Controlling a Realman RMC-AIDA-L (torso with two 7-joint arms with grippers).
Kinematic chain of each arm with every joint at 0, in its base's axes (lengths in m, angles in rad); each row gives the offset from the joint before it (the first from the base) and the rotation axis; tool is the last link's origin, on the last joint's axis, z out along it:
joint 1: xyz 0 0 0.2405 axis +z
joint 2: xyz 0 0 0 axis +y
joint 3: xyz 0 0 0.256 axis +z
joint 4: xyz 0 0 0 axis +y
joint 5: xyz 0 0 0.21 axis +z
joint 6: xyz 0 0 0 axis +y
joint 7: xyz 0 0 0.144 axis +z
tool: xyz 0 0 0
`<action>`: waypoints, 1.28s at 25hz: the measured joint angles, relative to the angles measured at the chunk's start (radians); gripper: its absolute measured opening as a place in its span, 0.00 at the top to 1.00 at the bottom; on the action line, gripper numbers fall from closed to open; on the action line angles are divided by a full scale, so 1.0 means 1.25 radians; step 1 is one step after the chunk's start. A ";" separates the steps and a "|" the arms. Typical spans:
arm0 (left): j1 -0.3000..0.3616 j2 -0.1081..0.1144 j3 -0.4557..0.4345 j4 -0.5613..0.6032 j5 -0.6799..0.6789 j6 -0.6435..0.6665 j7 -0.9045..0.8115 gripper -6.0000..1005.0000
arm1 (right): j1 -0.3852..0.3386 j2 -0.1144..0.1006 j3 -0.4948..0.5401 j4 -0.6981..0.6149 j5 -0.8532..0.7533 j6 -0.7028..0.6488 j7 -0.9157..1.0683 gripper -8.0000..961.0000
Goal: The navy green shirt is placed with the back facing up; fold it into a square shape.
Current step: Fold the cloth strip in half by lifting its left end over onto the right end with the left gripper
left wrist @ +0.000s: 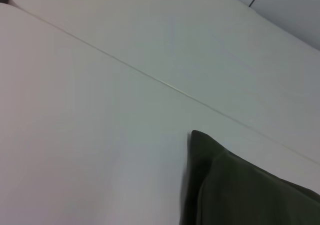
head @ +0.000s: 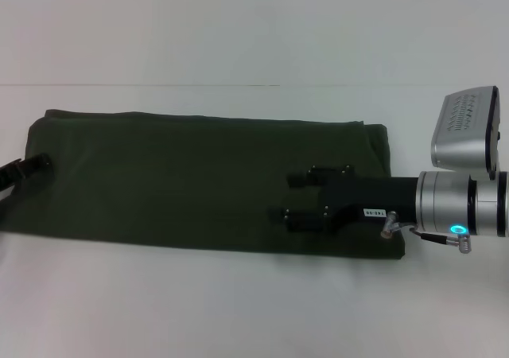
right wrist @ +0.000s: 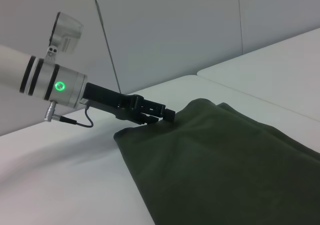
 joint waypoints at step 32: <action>-0.007 0.000 0.003 -0.009 0.000 0.004 0.000 0.14 | 0.000 0.000 0.000 -0.002 0.001 0.001 0.001 0.18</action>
